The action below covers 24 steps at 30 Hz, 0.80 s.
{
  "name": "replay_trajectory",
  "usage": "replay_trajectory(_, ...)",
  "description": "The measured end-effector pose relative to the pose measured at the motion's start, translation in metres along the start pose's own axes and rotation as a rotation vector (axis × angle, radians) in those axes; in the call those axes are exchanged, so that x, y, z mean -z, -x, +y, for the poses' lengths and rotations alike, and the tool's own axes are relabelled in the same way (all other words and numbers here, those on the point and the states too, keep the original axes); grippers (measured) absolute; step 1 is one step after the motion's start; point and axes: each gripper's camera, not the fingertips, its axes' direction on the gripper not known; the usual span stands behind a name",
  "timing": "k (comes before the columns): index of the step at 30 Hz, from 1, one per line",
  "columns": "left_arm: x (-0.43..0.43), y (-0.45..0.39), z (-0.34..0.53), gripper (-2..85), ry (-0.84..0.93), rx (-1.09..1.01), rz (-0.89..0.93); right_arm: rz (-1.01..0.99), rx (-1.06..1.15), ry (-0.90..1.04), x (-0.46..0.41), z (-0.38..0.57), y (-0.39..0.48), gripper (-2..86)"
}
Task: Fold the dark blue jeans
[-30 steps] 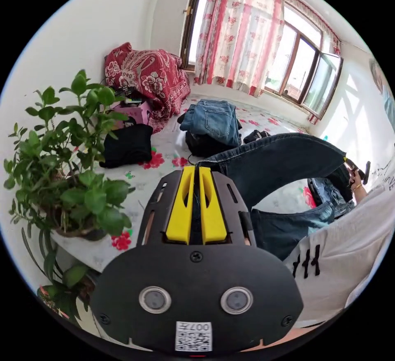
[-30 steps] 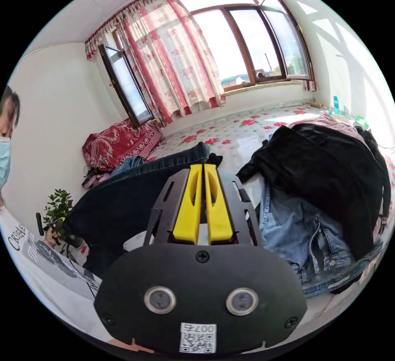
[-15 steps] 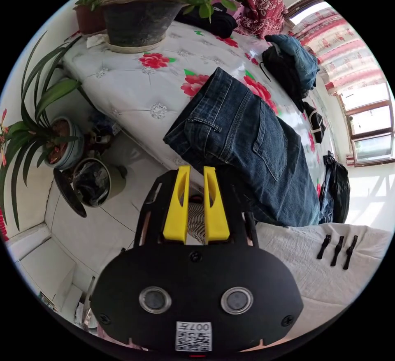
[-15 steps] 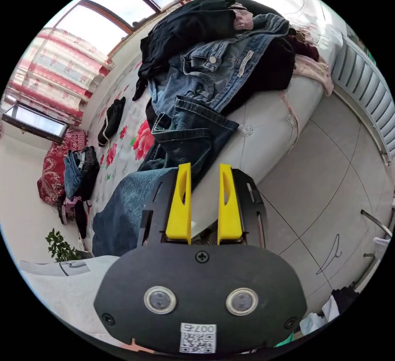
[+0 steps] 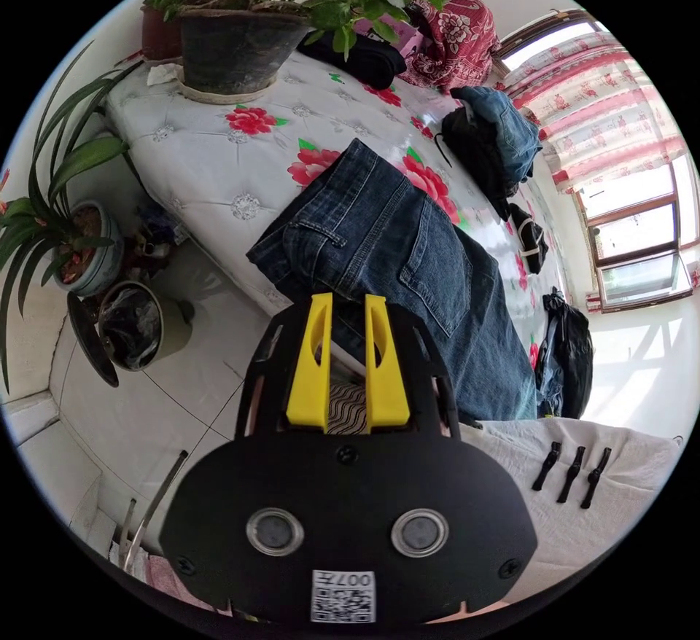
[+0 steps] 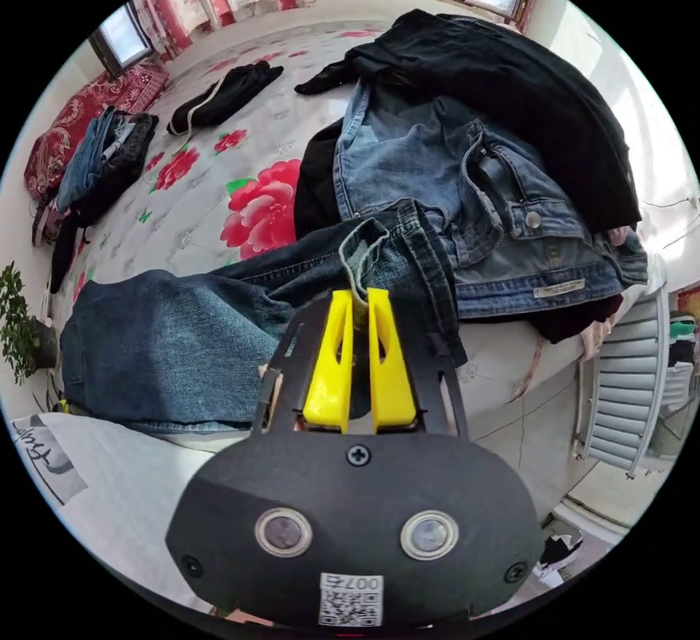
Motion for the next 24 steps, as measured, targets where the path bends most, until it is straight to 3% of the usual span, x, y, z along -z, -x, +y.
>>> replay_trajectory(5,0.018,-0.007,0.018,7.5,-0.012,-0.022,-0.021,-0.121,-0.041,-0.412,0.126,0.023,-0.043,3.5)
replay_trajectory(9,0.025,0.007,0.034,7.5,-0.026,0.056,0.002,-0.028,-0.123,-0.269,0.095,0.009,-0.074,5.0)
replay_trajectory(12,0.031,0.016,0.035,8.1,-0.054,0.118,0.039,-0.069,-0.208,-0.135,0.058,0.003,-0.092,6.2)
replay_trajectory(21,0.035,0.021,-0.003,9.3,-0.108,0.192,0.009,-0.216,-0.401,-0.092,0.032,0.067,-0.132,7.7)
replay_trajectory(24,0.027,0.018,-0.012,2.4,-0.079,0.248,-0.022,-0.293,-0.525,-0.076,0.021,0.094,-0.160,7.7)
